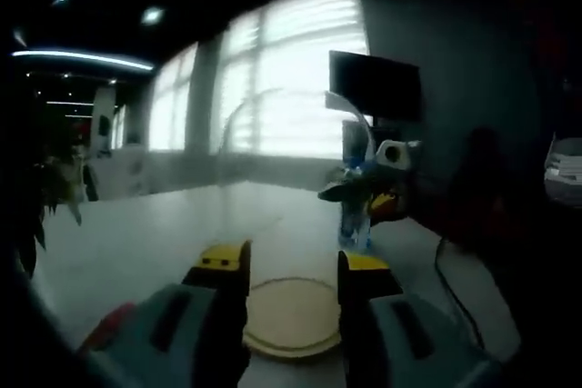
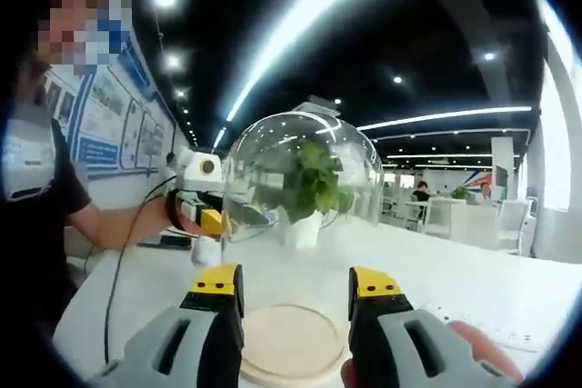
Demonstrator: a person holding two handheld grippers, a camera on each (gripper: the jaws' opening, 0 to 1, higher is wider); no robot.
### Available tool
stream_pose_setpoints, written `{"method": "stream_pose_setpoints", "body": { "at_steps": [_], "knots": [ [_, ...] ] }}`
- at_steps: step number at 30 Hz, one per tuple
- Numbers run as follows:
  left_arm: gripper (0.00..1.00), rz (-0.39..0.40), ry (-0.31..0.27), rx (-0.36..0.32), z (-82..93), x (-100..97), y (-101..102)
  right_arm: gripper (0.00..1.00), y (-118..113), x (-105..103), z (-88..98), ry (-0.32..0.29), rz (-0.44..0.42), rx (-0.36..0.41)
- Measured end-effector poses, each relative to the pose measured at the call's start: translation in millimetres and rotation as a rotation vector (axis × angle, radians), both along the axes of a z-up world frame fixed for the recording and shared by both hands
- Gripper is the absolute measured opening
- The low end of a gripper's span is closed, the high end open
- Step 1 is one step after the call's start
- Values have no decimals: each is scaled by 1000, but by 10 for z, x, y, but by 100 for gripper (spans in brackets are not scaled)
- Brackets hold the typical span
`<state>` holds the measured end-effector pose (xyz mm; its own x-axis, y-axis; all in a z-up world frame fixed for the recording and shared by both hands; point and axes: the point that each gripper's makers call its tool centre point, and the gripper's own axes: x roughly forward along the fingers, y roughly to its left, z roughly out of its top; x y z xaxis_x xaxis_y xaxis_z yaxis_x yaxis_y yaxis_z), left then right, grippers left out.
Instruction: Open the cover put in the Mizone put the cover back on
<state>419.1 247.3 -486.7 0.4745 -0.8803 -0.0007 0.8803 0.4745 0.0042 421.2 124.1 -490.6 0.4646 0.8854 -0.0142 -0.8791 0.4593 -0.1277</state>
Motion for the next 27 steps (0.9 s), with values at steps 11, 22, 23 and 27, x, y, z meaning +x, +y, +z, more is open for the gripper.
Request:
{"method": "stream_pose_setpoints", "body": {
  "at_steps": [11, 22, 23, 27],
  "knots": [
    [39, -57, 5, 10, 21, 120, -16, 48, 27, 74, 7, 0, 70, -67],
    [41, -123, 3, 72, 26, 151, -33, 45, 3, 85, -72, -22, 115, -156],
    [42, -126, 3, 69, 28, 145, -37, 45, 0, 81, -73, -21, 115, -155],
    [42, -132, -8, 47, 37, 151, -36, 45, 3, 74, -72, -21, 120, -140]
  ]
}}
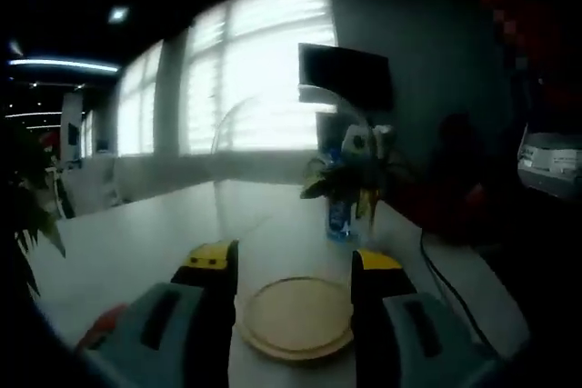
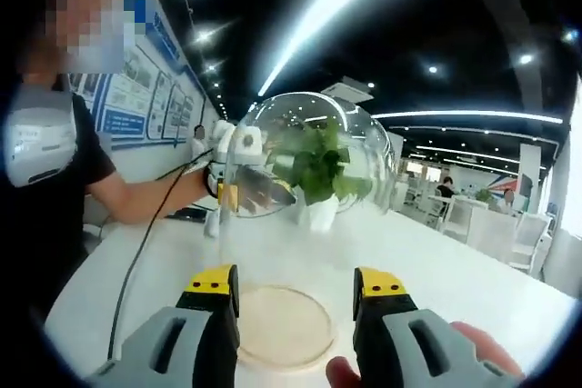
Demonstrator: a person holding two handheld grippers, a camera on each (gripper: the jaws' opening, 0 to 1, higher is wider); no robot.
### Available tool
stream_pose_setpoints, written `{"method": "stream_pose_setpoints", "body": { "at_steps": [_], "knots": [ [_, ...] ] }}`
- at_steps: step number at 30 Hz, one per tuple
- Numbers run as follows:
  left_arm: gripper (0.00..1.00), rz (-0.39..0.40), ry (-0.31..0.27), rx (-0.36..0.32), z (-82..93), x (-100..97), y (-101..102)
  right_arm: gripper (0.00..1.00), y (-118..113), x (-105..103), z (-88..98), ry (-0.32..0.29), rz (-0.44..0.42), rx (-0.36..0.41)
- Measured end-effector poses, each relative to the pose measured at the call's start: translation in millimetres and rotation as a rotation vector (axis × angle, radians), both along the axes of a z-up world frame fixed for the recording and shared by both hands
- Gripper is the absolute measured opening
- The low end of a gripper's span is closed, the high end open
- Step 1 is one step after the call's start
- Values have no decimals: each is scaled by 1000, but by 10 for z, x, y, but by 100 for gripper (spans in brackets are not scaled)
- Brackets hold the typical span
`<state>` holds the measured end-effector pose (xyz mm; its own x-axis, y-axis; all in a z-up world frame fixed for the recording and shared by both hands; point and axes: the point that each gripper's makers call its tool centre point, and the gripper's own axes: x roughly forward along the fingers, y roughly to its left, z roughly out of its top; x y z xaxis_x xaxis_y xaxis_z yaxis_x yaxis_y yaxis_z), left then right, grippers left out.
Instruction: Open the cover put in the Mizone put the cover back on
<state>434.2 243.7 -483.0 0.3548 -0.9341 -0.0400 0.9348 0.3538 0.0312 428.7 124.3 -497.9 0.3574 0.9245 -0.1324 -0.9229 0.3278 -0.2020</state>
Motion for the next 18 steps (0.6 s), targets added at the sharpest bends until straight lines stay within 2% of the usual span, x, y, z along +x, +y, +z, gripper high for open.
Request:
{"method": "stream_pose_setpoints", "body": {
  "at_steps": [5, 9, 13, 18],
  "knots": [
    [42, 3, 1, -32, 9, -4, 3, 46, 6, -9, 6, 5, 1, 31],
    [43, 5, -1, -46, 14, 1, 3, 53, 41, 19, 65, 26, 12, 88],
    [44, 2, 6, -56, 14, -4, -4, 59, 92, 48, 53, 39, 21, 111],
    [52, 4, 3, -44, -2, 2, -68, 65, 158, 73, 27, 56, 28, 124]
  ]
}}
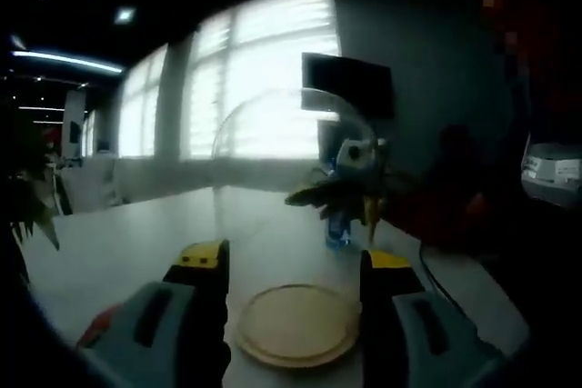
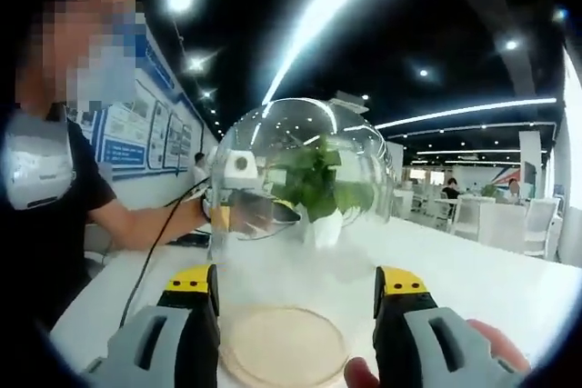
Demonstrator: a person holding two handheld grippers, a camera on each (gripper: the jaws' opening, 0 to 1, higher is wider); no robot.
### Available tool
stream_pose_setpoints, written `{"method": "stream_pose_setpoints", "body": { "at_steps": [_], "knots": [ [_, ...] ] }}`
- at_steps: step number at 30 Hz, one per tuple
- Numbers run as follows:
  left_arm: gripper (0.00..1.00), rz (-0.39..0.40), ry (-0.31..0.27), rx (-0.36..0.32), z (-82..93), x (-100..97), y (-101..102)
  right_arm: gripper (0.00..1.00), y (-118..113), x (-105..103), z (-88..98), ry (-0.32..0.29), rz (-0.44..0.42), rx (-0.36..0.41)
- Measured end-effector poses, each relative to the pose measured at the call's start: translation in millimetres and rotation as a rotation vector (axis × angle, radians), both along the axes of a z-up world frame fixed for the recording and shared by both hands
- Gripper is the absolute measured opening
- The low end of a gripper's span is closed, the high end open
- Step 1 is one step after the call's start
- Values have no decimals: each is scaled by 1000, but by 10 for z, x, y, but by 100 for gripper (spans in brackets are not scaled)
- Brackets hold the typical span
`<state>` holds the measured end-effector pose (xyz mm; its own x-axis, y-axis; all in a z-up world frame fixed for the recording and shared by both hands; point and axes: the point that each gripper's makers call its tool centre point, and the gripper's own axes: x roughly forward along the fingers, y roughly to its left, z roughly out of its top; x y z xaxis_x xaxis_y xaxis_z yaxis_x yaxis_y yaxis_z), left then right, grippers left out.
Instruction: Open the cover put in the Mizone put the cover back on
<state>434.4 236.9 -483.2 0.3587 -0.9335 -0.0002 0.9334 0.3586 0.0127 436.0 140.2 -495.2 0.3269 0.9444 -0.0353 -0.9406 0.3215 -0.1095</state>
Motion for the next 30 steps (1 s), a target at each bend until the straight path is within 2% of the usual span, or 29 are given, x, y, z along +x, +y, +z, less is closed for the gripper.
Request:
{"method": "stream_pose_setpoints", "body": {
  "at_steps": [12, 20, 30],
  "knots": [
    [62, 3, -6, -1, -26, 29, -93, 75, 133, 63, -32, 4, -4, -2],
    [73, 11, -26, -8, -65, 72, -239, 78, 180, 72, -25, 15, -5, 3],
    [76, -2, -41, -33, -44, 88, -287, 79, 191, 74, -25, 10, 25, 0]
  ]
}}
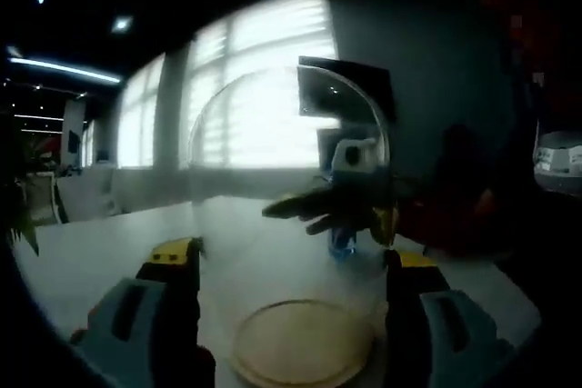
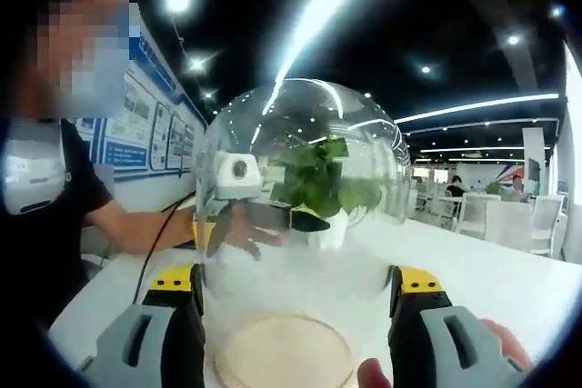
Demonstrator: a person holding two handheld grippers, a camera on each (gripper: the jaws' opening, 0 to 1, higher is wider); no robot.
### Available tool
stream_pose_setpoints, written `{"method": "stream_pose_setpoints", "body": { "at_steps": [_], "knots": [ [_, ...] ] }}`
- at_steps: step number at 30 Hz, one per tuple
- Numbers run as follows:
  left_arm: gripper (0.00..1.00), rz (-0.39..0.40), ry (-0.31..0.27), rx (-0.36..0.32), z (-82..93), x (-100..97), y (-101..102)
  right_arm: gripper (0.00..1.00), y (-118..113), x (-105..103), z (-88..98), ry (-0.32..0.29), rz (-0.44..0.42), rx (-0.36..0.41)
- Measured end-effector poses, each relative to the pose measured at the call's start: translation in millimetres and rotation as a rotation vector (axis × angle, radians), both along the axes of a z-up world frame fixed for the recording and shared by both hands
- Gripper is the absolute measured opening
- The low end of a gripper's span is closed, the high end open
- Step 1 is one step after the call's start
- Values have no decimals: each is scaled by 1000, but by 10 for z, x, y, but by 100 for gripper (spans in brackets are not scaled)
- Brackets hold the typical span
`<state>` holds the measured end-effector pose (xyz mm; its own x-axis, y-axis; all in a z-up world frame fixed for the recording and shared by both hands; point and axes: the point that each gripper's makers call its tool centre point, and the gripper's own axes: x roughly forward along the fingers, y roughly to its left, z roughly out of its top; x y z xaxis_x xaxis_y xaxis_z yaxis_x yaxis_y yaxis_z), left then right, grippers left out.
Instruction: Open the cover put in the Mizone put the cover back on
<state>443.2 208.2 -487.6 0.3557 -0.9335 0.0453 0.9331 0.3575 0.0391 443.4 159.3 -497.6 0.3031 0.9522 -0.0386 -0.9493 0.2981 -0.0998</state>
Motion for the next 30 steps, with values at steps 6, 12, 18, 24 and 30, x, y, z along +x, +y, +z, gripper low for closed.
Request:
{"method": "stream_pose_setpoints", "body": {
  "at_steps": [6, 12, 18, 24, 30],
  "knots": [
    [77, -27, -11, 12, 0, 16, -9, 79, -2, 3, 2, -1, 18, 6],
    [76, -59, -3, 43, 3, 24, 5, 79, -1, 23, 0, -2, 38, -3],
    [77, -93, 26, 7, 6, 55, -29, 79, -2, 31, -2, 10, 69, 10],
    [79, -95, 33, 18, 6, 55, -74, 81, 37, 36, 8, 20, 77, 15],
    [83, -80, 46, 26, 4, 71, -167, 85, 97, 48, 14, 31, 83, 20]
  ]
}}
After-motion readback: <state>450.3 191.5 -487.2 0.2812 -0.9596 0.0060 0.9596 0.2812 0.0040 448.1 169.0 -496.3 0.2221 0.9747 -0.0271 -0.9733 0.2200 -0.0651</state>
